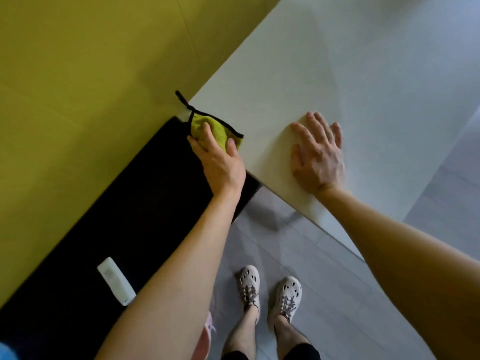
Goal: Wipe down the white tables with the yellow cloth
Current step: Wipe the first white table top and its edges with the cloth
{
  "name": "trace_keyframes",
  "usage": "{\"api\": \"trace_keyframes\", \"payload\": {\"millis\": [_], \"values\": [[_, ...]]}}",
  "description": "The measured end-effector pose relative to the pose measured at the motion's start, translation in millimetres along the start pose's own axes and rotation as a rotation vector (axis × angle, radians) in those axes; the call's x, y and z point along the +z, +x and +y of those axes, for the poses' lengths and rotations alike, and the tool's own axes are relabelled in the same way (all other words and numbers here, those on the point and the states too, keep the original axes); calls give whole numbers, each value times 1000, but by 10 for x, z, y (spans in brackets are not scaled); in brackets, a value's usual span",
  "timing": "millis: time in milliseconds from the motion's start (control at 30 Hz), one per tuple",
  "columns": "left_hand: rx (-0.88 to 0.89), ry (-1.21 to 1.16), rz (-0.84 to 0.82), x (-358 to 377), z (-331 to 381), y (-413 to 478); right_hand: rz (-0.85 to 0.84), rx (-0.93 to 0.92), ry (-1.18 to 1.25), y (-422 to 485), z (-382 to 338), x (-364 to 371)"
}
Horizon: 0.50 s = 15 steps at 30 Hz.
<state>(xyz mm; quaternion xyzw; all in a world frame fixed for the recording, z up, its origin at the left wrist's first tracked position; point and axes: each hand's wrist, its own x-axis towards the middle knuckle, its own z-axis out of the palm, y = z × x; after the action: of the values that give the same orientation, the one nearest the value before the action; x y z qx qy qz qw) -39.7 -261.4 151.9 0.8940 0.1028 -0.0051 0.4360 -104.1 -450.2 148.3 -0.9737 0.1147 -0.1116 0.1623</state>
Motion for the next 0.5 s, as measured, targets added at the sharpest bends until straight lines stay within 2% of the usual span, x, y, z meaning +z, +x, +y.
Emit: {"api": "trace_keyframes", "payload": {"millis": [67,200,267,400,500], "values": [[-52,-7,2,127,174,-232,-48,-18,0,-1,46,-54],[104,23,-180,225,68,-1006,-179,-243,-93,3,426,-250],[87,-11,-215,214,23,-836,-174,-261,-83,16,487,-269],[-42,17,28,295,-5,-81,-141,-240,-74,-12,476,-229],[-28,-26,133,389,32,-302,-121,-240,-57,-21,484,-241]]}}
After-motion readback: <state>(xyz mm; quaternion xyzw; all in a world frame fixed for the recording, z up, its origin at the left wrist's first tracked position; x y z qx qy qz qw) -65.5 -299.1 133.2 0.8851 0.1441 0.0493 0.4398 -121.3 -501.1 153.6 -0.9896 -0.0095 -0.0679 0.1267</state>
